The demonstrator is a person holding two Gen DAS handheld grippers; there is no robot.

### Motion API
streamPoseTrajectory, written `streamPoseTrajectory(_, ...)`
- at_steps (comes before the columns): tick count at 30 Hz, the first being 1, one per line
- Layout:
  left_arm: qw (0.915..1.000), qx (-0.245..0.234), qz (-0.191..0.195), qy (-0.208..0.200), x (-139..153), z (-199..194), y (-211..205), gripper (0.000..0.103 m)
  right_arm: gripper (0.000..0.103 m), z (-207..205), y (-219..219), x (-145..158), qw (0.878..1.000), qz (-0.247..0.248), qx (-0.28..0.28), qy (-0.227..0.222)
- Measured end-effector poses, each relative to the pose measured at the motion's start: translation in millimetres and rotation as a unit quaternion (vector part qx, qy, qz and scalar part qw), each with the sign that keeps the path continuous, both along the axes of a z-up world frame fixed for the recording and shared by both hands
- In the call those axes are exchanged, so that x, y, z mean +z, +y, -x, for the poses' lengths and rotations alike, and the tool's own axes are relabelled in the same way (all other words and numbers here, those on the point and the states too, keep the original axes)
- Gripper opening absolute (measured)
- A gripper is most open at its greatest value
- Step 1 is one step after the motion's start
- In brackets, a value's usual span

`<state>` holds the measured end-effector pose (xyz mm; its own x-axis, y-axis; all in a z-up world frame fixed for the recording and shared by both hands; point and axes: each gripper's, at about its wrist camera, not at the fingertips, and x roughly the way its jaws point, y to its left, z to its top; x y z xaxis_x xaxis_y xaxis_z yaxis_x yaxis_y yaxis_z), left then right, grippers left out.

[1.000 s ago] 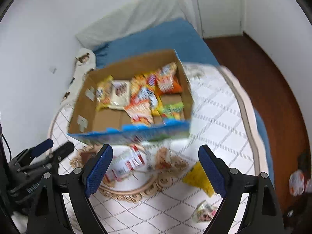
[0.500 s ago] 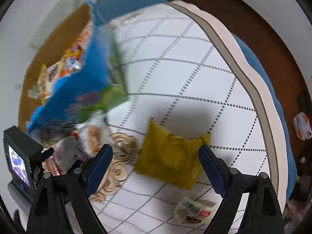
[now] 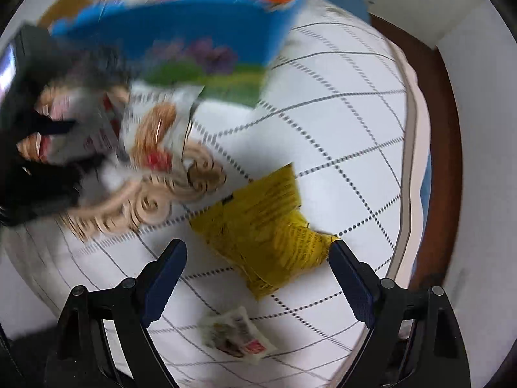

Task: Organize snacks
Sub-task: 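Grasp the yellow chip bag with the right tool while the left tool grasps the red-white spicy strip pack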

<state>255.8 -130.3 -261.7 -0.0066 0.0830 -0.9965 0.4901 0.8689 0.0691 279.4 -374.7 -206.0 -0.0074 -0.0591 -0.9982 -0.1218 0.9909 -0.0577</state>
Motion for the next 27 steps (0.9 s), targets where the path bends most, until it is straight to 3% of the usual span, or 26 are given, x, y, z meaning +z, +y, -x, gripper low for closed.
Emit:
streamPoseTrajectory(4,0.9928,0.106,0.036,0.043,-4,8,33,0.057,0.092,-5,9,-19,0.998,0.029,0.044,0.015)
streamPoseTrajectory(7,0.9729,0.199,0.078,0.088,-9,14,62,0.057,0.091,-7,6,-27,0.999,0.022,0.047,0.017)
streamPoseTrajectory(8,0.9677,0.216,0.087,0.096,-11,16,69,0.057,0.089,-9,5,-30,0.999,0.019,0.046,0.018)
streamPoseTrajectory(10,0.9623,0.23,0.101,0.105,-15,19,75,0.057,0.076,-11,2,-33,0.999,0.009,0.035,0.024)
streamPoseTrajectory(15,0.9749,0.177,0.084,0.107,-25,31,63,0.061,0.075,-17,-20,-48,0.995,-0.052,-0.063,0.057)
streamPoseTrajectory(20,0.986,0.138,0.051,0.078,-25,44,39,0.061,0.076,-7,-30,-60,0.971,-0.163,-0.146,0.097)
streamPoseTrajectory(21,0.9861,0.142,0.051,0.069,-24,46,37,0.06,0.082,-4,-32,-62,0.966,-0.175,-0.158,0.103)
streamPoseTrajectory(22,0.9861,0.147,0.049,0.059,-20,41,39,0.055,0.088,-2,-33,-63,0.965,-0.18,-0.162,0.105)
streamPoseTrajectory(27,0.9822,0.179,0.048,0.032,-10,34,55,0.054,0.089,15,-27,-47,0.977,-0.142,-0.146,0.065)
